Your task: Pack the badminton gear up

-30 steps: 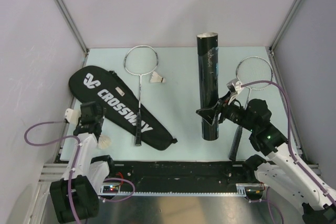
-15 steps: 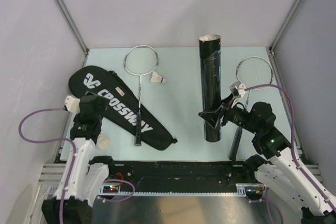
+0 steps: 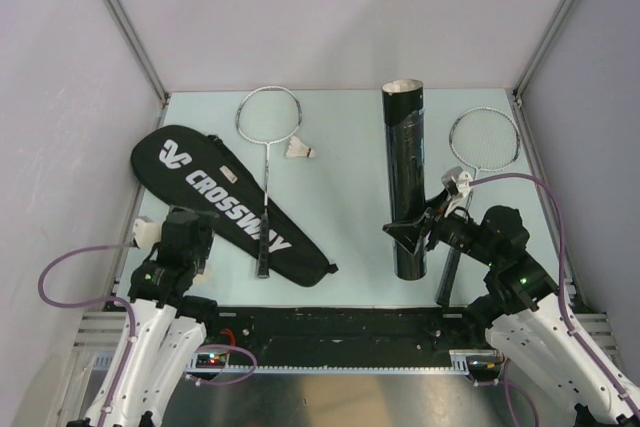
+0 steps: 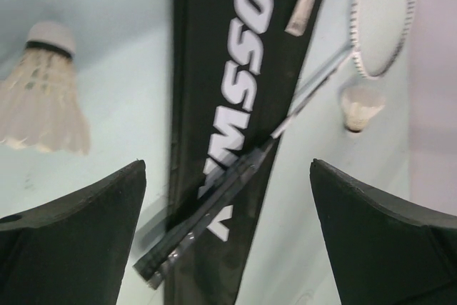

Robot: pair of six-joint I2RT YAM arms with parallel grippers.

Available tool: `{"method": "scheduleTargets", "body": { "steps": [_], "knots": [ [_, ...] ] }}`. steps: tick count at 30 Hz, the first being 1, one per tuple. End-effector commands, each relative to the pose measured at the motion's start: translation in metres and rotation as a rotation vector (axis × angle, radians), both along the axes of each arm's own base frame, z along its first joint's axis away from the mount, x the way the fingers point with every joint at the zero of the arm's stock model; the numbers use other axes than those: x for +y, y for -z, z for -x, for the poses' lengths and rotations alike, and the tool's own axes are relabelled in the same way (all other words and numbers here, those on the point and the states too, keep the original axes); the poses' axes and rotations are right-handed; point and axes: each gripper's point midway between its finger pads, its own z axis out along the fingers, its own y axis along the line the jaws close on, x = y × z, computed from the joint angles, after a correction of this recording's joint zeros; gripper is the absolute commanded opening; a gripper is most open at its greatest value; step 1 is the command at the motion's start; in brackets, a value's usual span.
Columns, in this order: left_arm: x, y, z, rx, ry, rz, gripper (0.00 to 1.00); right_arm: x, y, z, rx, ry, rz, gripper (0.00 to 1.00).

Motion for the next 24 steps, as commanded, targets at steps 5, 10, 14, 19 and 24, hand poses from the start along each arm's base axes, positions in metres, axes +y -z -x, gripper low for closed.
{"method": "scheduleTargets", "body": {
  "steps": [5, 10, 14, 19, 24],
  "knots": [
    [-0.002, 0.049, 0.029, 0.149, -0.096, 0.097, 1.0, -0.004, -0.016, 0.001, -0.076, 0.014, -0.028, 0.35],
    [0.007, 0.056, 0.038, 0.183, -0.122, 0.054, 1.0, -0.004, -0.013, -0.001, -0.07, 0.019, -0.023, 0.36],
    [0.011, 0.064, 0.043, 0.198, -0.13, 0.03, 1.0, -0.002, -0.012, -0.003, -0.065, 0.015, -0.022, 0.36],
    [0.021, 0.071, 0.045, 0.188, -0.179, 0.005, 1.0, 0.0, -0.014, -0.005, -0.073, 0.012, -0.028, 0.36],
    [0.034, 0.082, 0.047, 0.181, -0.285, -0.007, 0.97, 0.003, -0.018, -0.005, -0.078, -0.002, -0.046, 0.35]
  ]
}}
